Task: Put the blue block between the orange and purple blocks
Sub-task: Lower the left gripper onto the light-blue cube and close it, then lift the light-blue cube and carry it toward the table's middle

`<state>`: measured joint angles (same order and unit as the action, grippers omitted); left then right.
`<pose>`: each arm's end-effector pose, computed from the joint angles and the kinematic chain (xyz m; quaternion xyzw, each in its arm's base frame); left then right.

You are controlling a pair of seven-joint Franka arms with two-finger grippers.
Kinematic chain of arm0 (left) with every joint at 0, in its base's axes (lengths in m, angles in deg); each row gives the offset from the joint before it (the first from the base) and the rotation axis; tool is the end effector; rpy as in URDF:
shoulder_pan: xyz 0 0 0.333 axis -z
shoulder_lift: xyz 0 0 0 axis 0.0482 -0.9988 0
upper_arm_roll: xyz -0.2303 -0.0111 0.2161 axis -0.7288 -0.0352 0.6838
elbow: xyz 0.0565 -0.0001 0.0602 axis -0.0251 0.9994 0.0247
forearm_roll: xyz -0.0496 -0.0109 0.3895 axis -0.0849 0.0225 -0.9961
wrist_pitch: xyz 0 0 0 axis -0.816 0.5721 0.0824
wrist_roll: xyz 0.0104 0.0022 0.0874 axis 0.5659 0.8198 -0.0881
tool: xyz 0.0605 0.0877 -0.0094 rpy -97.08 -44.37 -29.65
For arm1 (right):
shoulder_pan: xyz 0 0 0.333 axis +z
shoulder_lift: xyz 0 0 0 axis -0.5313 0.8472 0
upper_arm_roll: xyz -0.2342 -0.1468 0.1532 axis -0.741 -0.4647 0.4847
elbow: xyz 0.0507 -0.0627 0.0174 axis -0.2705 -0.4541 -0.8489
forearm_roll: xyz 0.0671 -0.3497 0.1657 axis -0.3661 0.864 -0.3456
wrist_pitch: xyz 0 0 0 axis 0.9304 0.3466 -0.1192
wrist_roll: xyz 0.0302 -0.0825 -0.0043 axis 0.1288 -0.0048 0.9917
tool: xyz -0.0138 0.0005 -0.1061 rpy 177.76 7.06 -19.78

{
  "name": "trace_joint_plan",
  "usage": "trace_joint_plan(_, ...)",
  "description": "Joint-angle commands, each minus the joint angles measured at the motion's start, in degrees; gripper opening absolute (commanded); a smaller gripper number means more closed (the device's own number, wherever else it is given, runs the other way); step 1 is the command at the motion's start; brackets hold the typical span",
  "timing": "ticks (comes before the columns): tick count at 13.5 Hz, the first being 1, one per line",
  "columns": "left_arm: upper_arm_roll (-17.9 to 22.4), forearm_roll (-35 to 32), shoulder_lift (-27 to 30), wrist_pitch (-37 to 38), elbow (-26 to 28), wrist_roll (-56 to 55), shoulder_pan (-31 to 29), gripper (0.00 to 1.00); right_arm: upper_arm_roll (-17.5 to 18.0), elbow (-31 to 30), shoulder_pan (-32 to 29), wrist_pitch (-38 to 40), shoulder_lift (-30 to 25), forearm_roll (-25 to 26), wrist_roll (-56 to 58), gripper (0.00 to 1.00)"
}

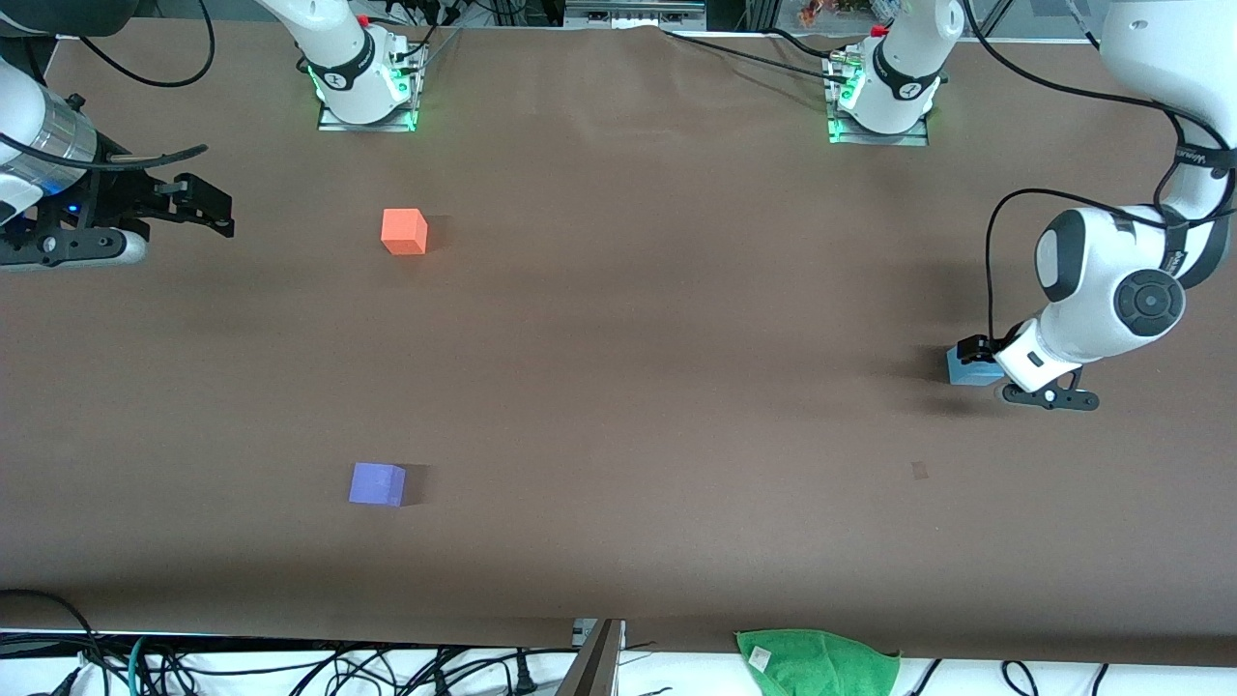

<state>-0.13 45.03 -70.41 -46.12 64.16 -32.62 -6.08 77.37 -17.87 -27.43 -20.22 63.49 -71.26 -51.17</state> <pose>0.5854 0.0727 0.2357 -0.9954 0.0634 0.0622 0.0365 0.5573 0.0566 0.5917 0.9977 0.0428 -0.0520 0.0098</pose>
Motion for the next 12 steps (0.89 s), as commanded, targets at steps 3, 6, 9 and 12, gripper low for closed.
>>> trace_joint_plan(3,-0.5,0.0,-2.9,-4.1,1.4,3.3,-2.4,1.0,0.3,0.9,-0.1,0.8,-0.1,0.0,0.1,1.0)
trace_joint_plan(6,-0.7,2.4,-3.7,-4.2,1.5,3.4,-2.4,1.0,0.3,0.9,-0.1,0.8,-0.1,0.0,0.1,1.0)
trace_joint_plan(9,-0.7,2.4,-4.3,-4.1,1.3,3.5,-2.4,0.17,0.3,0.9,-0.1,0.8,-0.1,0.0,0.1,1.0)
trace_joint_plan(12,-1.2,2.4,-3.7,-2.4,0.6,3.5,-2.1,0.0,0.3,0.9,-0.1,0.8,-0.1,0.0,0.1,1.0)
